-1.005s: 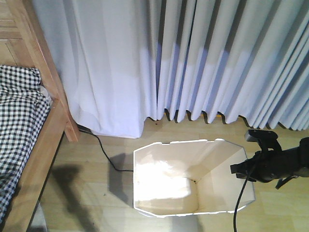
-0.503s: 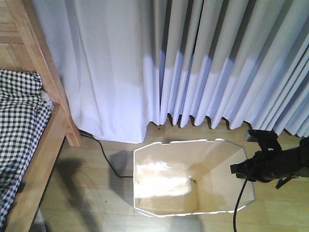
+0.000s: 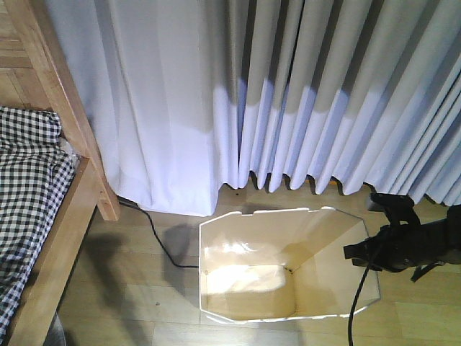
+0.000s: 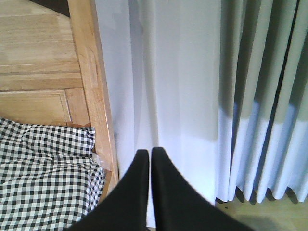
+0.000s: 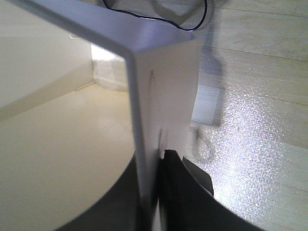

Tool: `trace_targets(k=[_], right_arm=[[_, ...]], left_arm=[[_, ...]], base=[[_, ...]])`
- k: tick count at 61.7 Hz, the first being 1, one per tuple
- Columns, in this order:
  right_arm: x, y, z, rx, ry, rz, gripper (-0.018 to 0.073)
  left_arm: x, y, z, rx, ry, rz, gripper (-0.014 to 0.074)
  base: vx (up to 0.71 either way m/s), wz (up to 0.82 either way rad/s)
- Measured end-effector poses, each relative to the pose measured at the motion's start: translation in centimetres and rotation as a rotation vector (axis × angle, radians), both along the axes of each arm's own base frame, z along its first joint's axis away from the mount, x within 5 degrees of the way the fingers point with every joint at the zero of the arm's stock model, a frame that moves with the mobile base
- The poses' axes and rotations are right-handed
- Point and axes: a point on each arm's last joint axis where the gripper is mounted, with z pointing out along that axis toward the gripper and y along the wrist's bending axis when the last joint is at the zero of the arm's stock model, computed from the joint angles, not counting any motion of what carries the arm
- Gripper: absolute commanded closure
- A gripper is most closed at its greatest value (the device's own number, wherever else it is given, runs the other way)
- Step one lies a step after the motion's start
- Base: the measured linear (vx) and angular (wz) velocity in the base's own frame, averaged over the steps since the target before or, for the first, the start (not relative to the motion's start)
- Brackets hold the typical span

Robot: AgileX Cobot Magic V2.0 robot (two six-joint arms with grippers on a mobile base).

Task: Move trash bin to bedside with robot
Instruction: 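Drive closer to the bed frame and stop with the bin beside it, then lower the bin to the floor with the right gripper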

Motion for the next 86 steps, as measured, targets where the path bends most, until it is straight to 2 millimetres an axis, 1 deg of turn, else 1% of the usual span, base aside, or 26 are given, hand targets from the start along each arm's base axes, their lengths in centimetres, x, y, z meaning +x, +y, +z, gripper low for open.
trace_targets(k=[31,42,55,68,72,75,78,80,86], right_arm=[[0.0,0.0,0.0,0.000,0.000,0.000,0.0564],[0.1,-0.1,-0.4,-0.006,0.011,-0.001,0.0564],[2.1,-0.8,-2.6,-0.032,0.057,-0.035,0.0562],[5.3,-1.7,-5.3,-0.070,0.092,-0.061,0.0561],[6.2,-2.0,-6.4,-0.076,0.104,-0.060,0.0561],[6.9,-2.1,-7.6,-0.078,0.120,-0.055,0.0561],[7.6,-2.3,-8.4,-0.078,0.127,-0.061,0.0561],[7.8,-2.3,-9.4,-0.074,0.143,-0.057,0.0561],[8.7,-2.4,-11.4,-0.067,0.165,-0.043,0.0559]], left_arm=[[0.0,0.0,0.0,0.000,0.000,0.000,0.0603],[0.0,0.0,0.0,0.000,0.000,0.000,0.0603],[0.0,0.0,0.0,0.000,0.000,0.000,0.0603],[0.0,0.0,0.0,0.000,0.000,0.000,0.0603],[0.0,0.0,0.0,0.000,0.000,0.000,0.0603],[0.0,0.0,0.0,0.000,0.000,0.000,0.0603],[0.0,0.0,0.0,0.000,0.000,0.000,0.0603],[0.0,0.0,0.0,0.000,0.000,0.000,0.0603],[0.0,0.0,0.0,0.000,0.000,0.000,0.0603]], base=[[0.00,0.00],[0.00,0.00],[0.00,0.00],[0.00,0.00],[0.00,0.00],[0.00,0.00],[0.00,0.00],[0.00,0.00],[0.00,0.00]])
